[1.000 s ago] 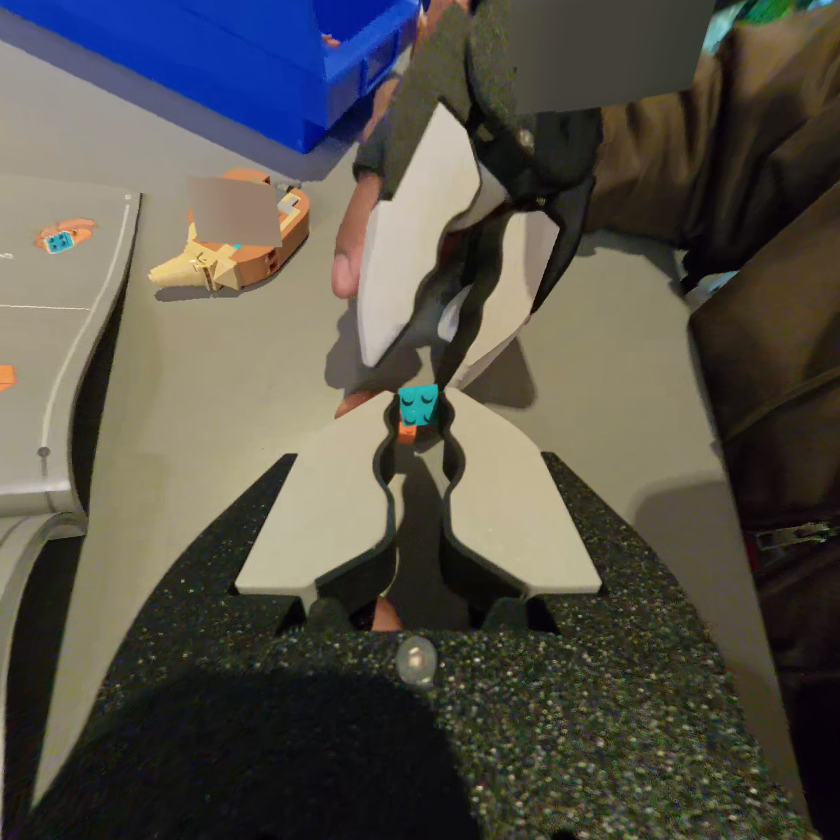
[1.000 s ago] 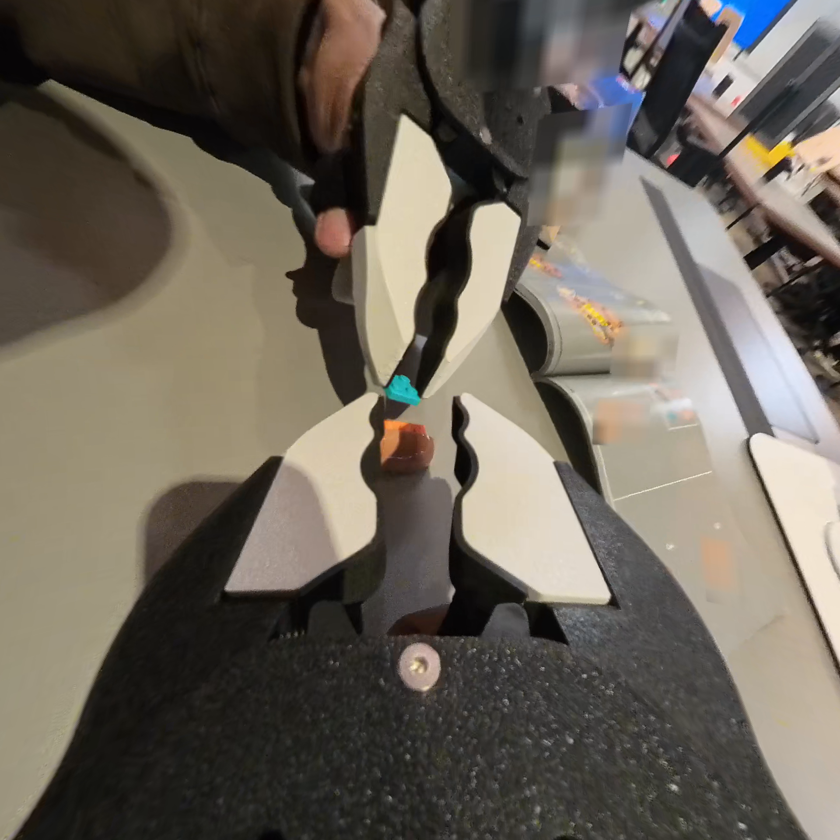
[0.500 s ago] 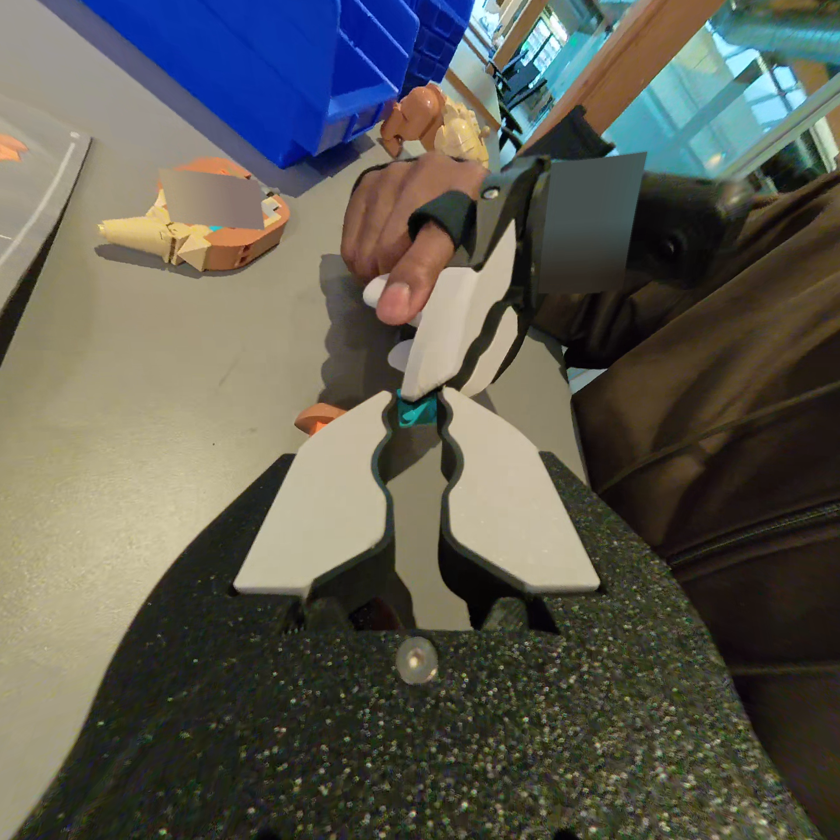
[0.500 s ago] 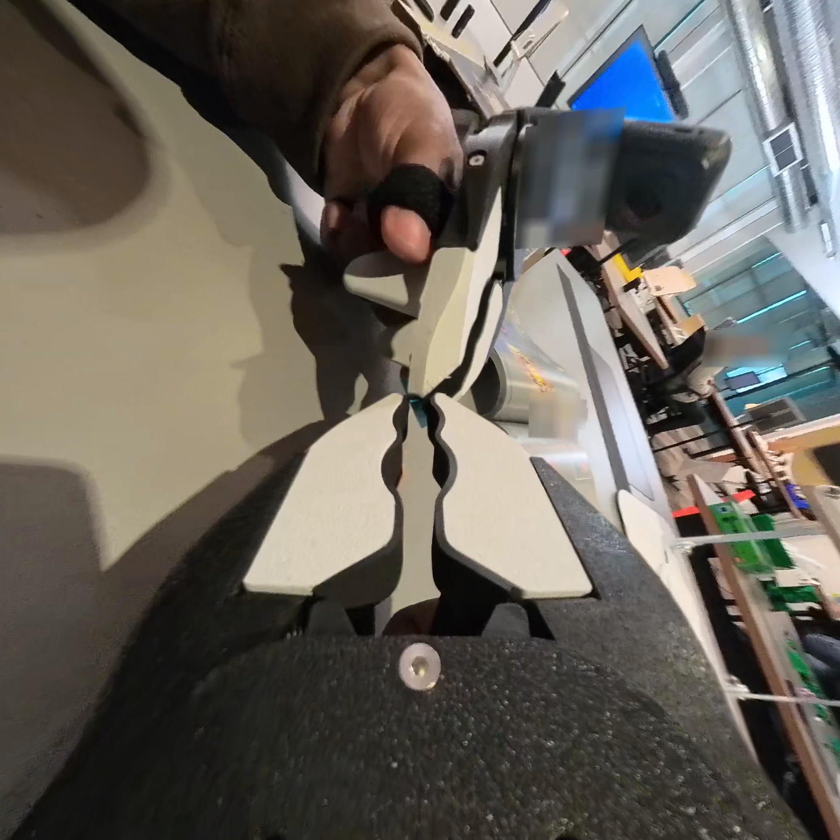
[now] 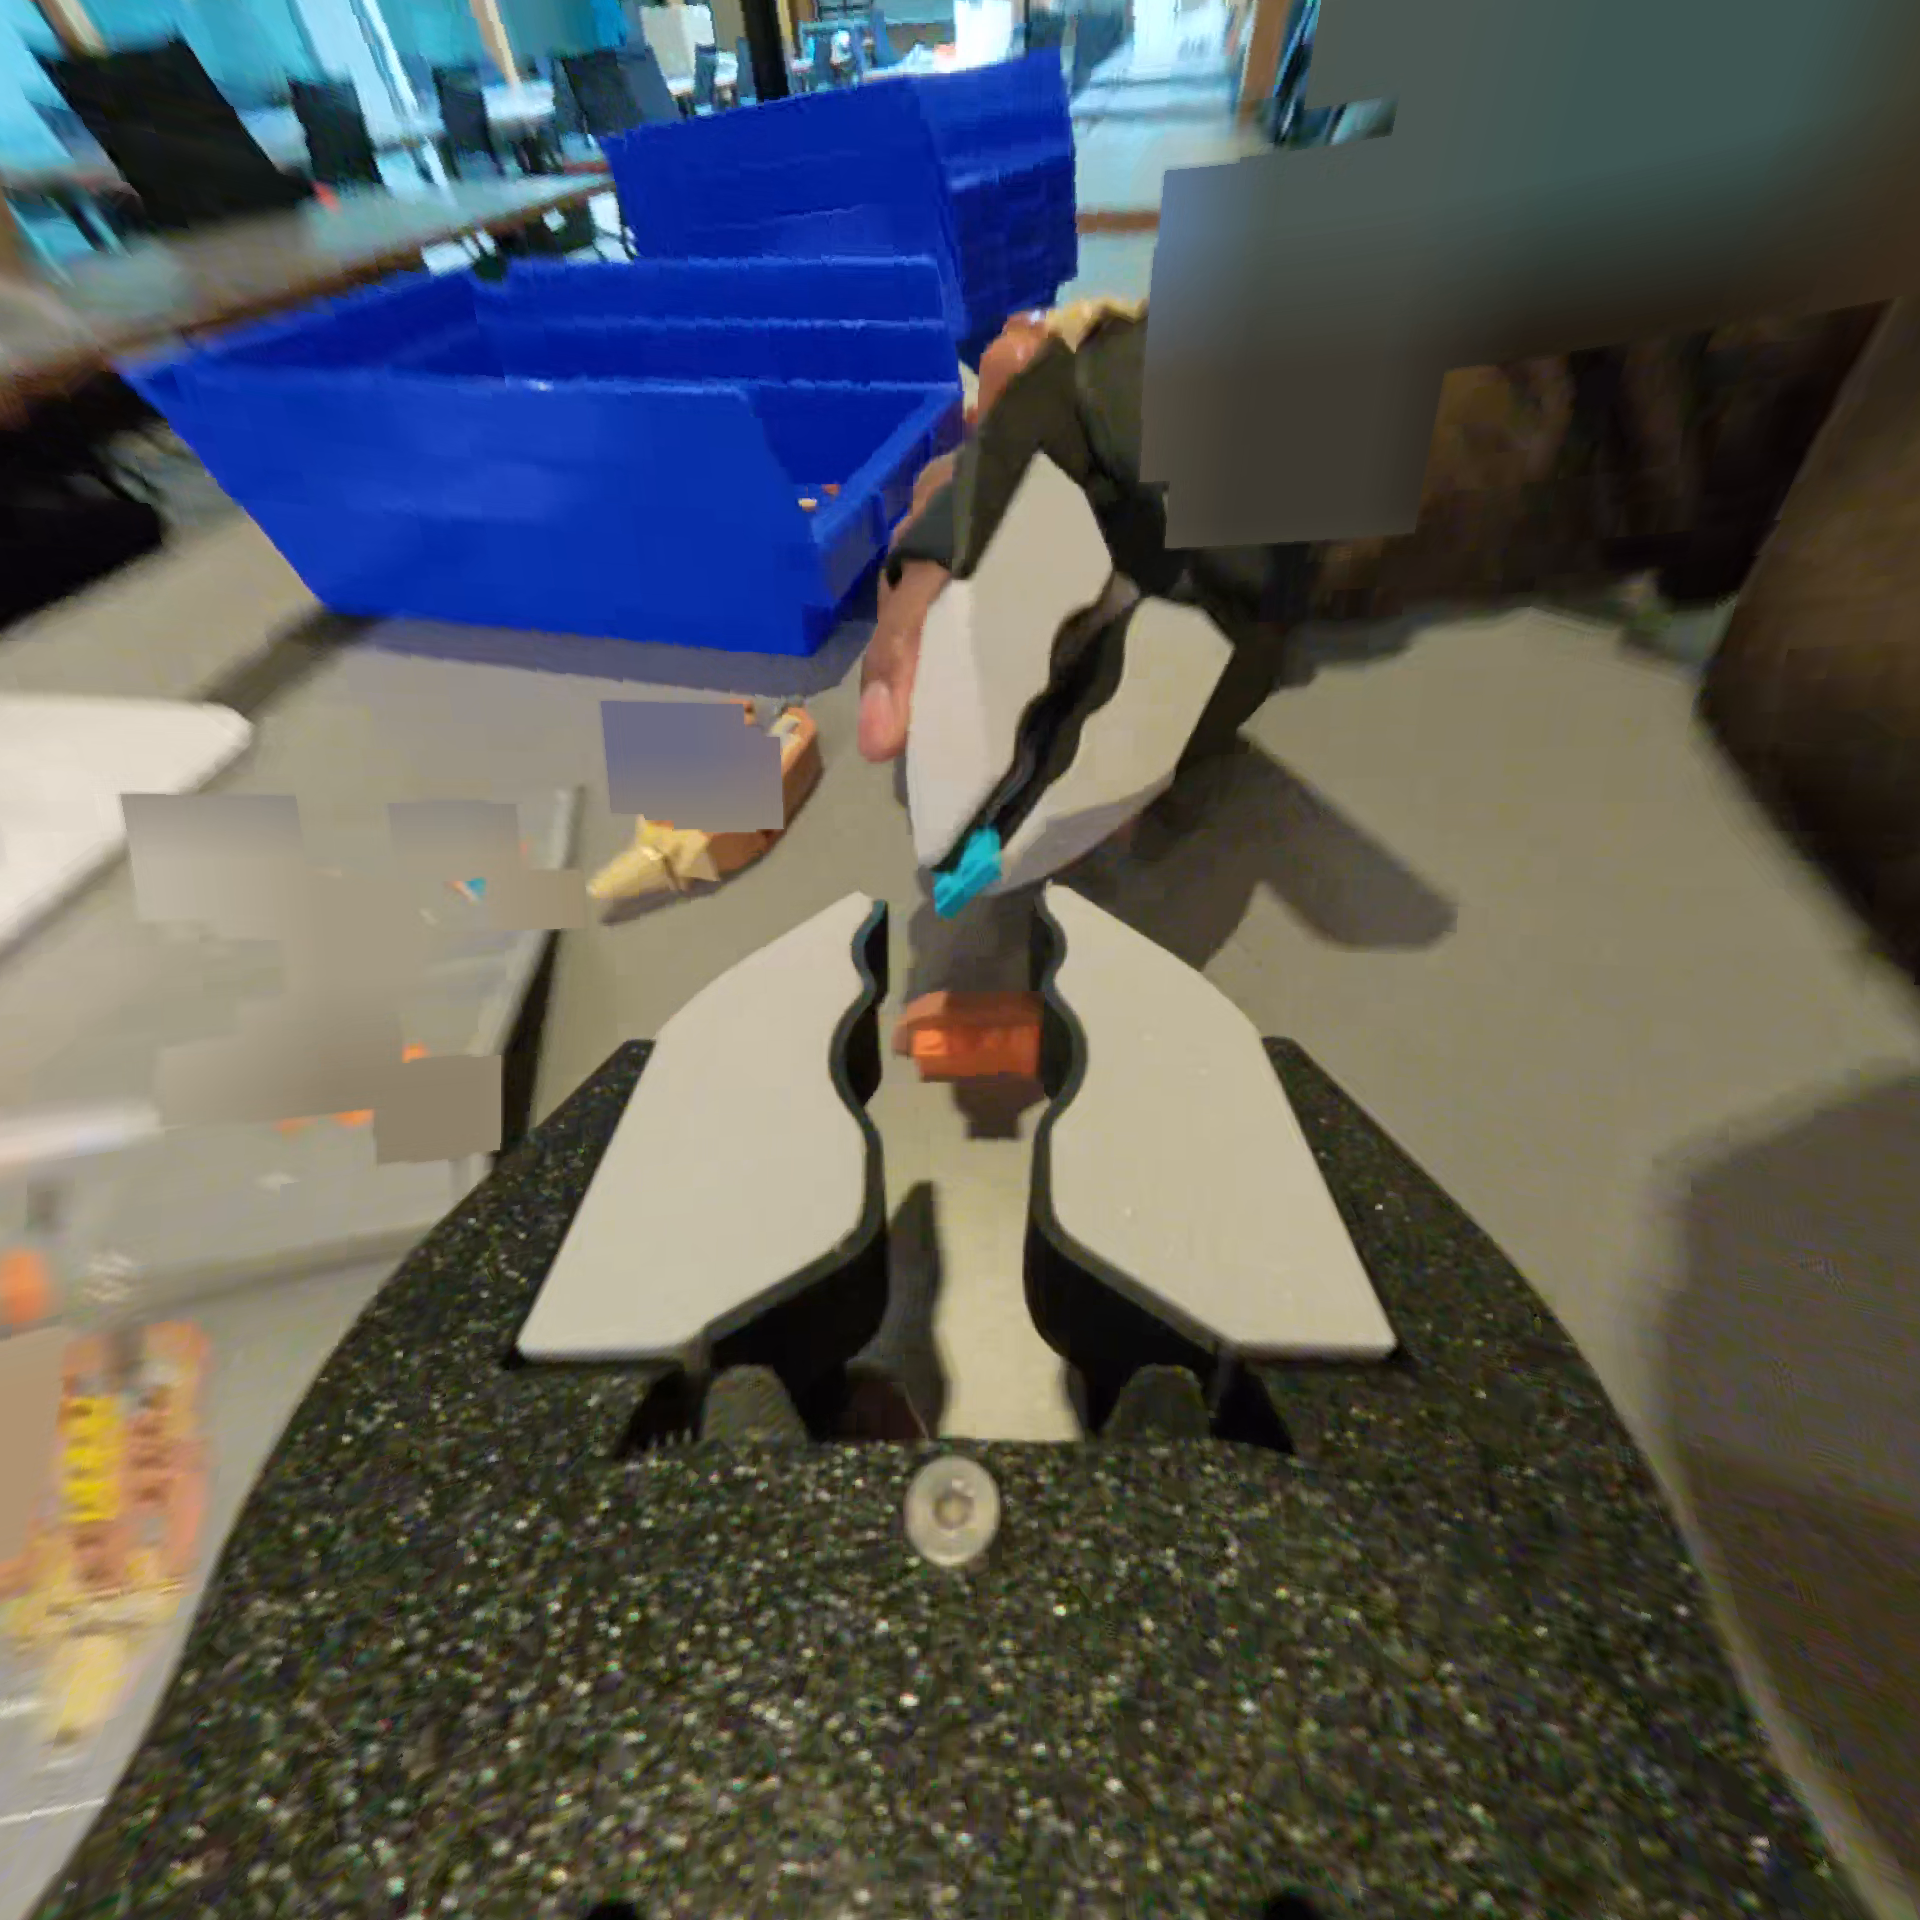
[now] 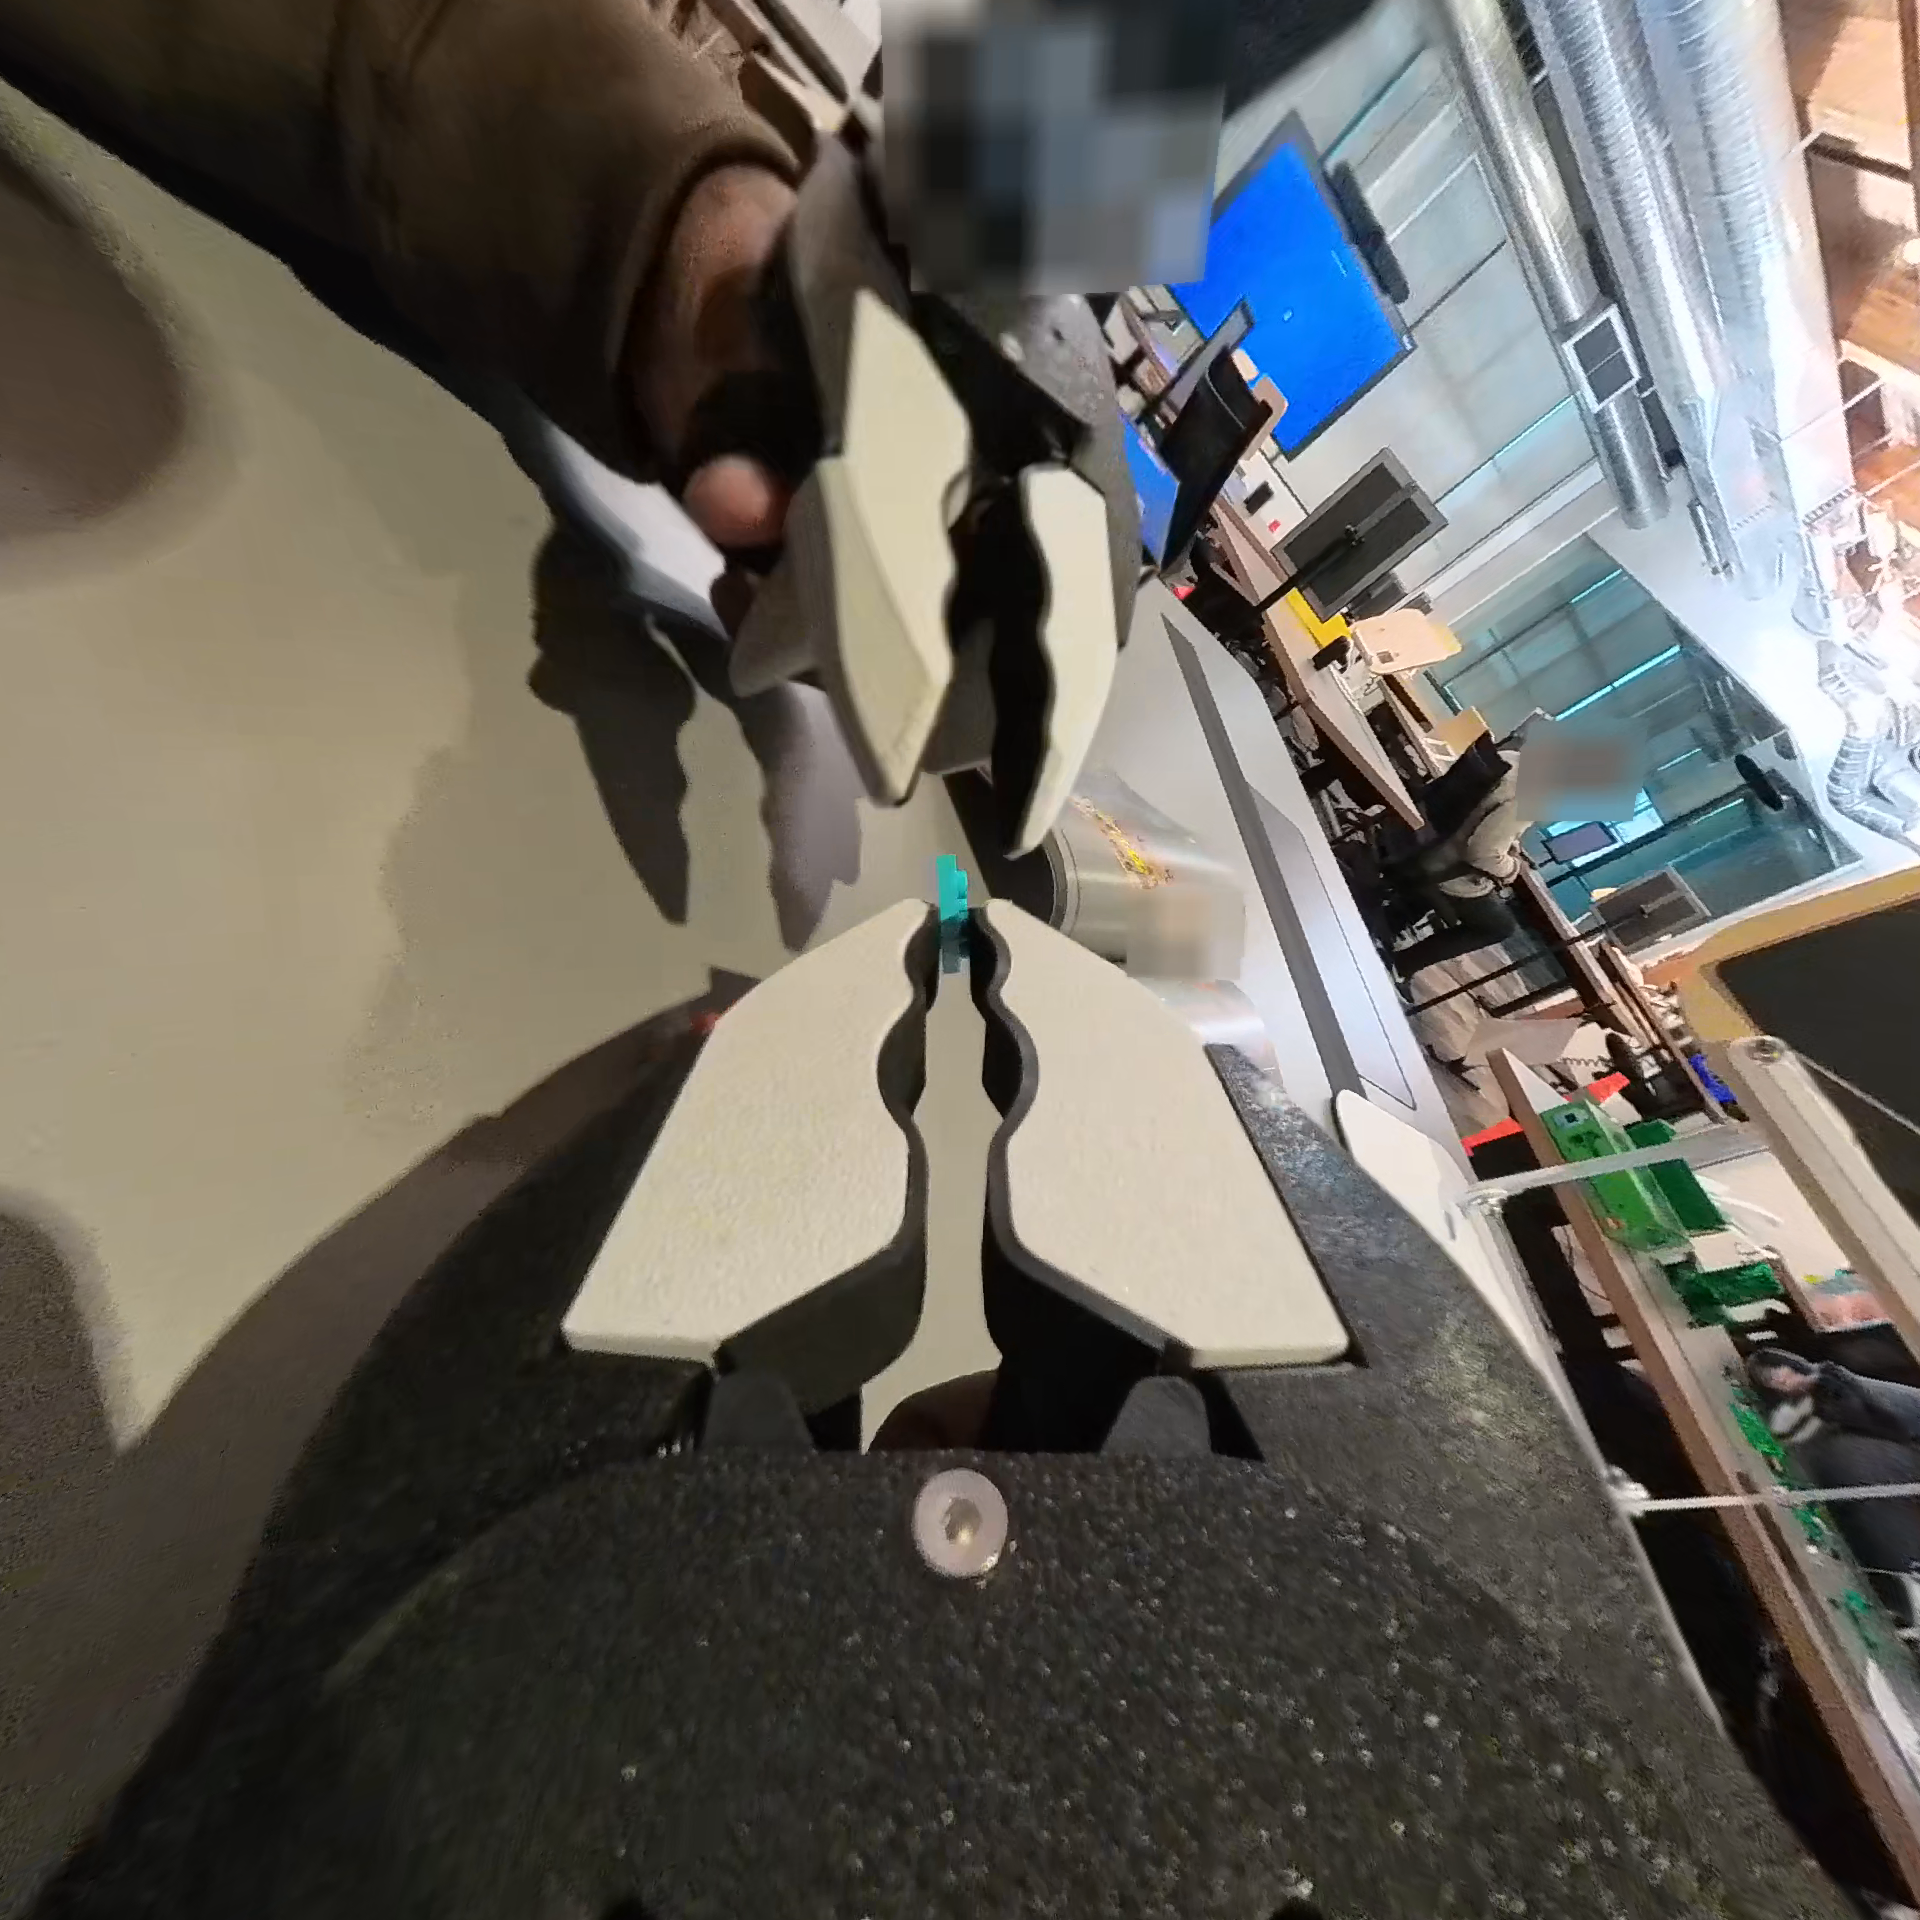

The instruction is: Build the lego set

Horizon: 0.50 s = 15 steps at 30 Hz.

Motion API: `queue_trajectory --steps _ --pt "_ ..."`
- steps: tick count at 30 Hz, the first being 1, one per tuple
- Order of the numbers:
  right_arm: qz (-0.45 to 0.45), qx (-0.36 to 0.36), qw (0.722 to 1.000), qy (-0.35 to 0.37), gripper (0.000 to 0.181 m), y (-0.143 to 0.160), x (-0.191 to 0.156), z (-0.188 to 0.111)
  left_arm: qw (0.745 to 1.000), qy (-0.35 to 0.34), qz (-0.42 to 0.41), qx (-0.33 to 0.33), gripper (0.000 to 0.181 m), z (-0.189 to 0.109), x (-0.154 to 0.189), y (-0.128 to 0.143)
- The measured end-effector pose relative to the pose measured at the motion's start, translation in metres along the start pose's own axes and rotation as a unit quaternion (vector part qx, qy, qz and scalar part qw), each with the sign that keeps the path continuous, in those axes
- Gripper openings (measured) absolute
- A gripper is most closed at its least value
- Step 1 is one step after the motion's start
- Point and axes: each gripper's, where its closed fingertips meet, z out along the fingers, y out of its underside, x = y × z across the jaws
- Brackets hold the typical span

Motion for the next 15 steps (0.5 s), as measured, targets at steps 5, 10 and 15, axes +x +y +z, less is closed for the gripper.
queue_trajectory --steps 5,10,15 --pt "0.012 0.008 1.000 -0.002 0.005 -0.0031 -0.0008 0.0000 0.987 -0.058 0.150 0.009 0.020 0.0038 0.0020 -0.0060" --pt "0.023 0.016 1.000 -0.004 0.005 -0.0063 -0.0014 -0.0003 0.961 -0.092 0.261 -0.001 0.012 0.0029 0.0036 -0.0058" --pt "0.021 0.018 1.000 -0.010 0.005 -0.0078 -0.0049 0.0012 0.944 -0.099 0.313 -0.018 0.013 0.0045 0.0050 -0.0010"
